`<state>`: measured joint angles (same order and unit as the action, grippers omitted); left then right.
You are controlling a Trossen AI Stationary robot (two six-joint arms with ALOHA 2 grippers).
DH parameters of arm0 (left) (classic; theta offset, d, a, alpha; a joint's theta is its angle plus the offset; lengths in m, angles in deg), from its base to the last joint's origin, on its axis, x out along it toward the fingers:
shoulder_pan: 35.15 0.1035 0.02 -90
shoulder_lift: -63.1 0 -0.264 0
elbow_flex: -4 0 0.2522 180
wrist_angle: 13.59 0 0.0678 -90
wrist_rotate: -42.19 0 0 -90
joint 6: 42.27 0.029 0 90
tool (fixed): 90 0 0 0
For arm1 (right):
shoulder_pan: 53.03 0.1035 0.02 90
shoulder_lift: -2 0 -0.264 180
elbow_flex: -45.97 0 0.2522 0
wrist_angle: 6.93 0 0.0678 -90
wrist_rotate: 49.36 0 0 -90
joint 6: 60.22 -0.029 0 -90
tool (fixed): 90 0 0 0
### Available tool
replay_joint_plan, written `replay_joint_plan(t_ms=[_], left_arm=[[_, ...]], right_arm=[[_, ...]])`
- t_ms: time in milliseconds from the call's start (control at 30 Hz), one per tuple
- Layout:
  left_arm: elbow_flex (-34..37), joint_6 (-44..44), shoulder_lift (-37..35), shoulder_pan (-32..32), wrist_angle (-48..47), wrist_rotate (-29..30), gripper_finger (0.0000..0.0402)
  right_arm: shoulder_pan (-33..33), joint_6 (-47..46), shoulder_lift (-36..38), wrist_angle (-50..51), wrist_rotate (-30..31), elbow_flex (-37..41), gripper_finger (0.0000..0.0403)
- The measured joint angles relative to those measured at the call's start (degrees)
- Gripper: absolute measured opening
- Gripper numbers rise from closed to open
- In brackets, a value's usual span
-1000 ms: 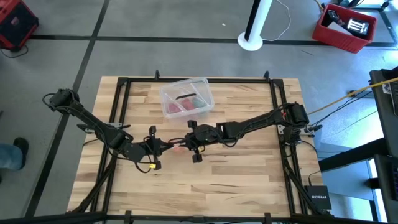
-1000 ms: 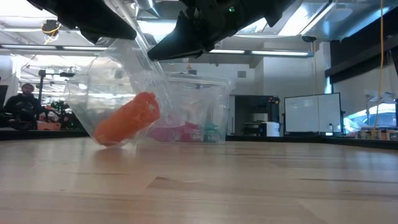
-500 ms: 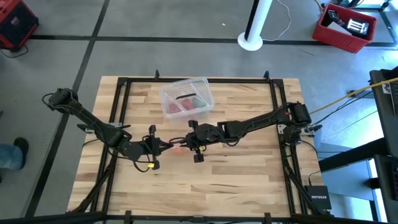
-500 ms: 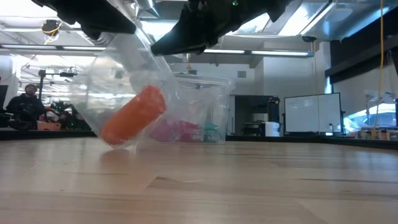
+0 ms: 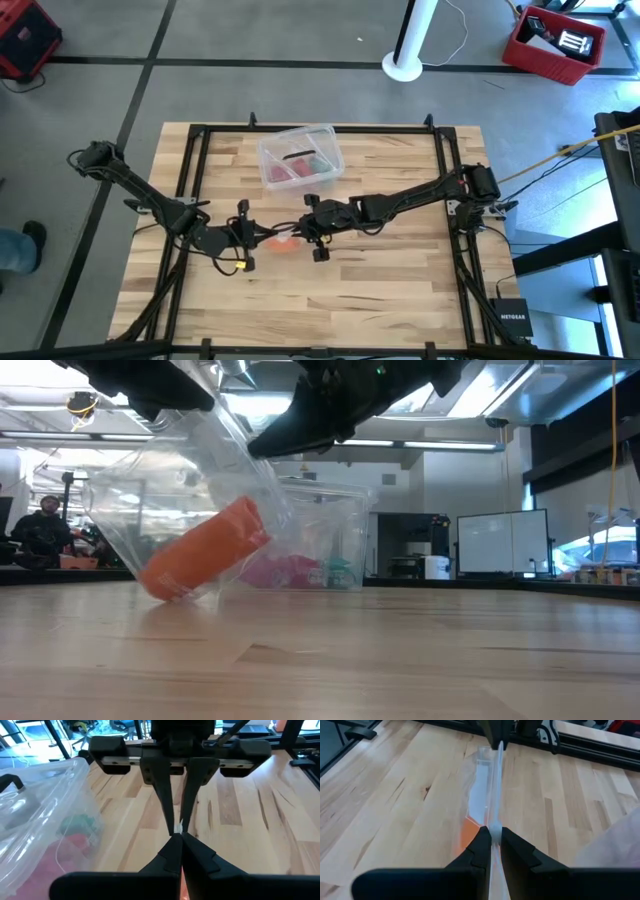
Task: Roll bandage
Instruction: Close the transparent zip bag
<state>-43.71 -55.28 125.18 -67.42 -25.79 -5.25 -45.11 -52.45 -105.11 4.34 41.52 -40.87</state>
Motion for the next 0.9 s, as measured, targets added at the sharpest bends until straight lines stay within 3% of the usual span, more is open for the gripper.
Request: replay_joint_plan(t_ms=[433, 733, 900], left_arm=[[0.0, -2.1, 0.0, 0.5, -0.9, 0.0, 0.0008], [-0.8, -4.5, -3.5, 0.8, -1.5, -0.7, 0.0109], [-1.3, -3.9, -6.6, 1.0, -2.8, -3.9, 0.014]], right_arm=[[0.0, 0.0, 0.0, -0.3, 0.0, 0.0, 0.004], [0.0, 0.0, -0.1, -0.4, 0.0, 0.0, 0.004], [0.0, -0.3, -0.1, -0.4, 0.0, 0.0, 0.004]])
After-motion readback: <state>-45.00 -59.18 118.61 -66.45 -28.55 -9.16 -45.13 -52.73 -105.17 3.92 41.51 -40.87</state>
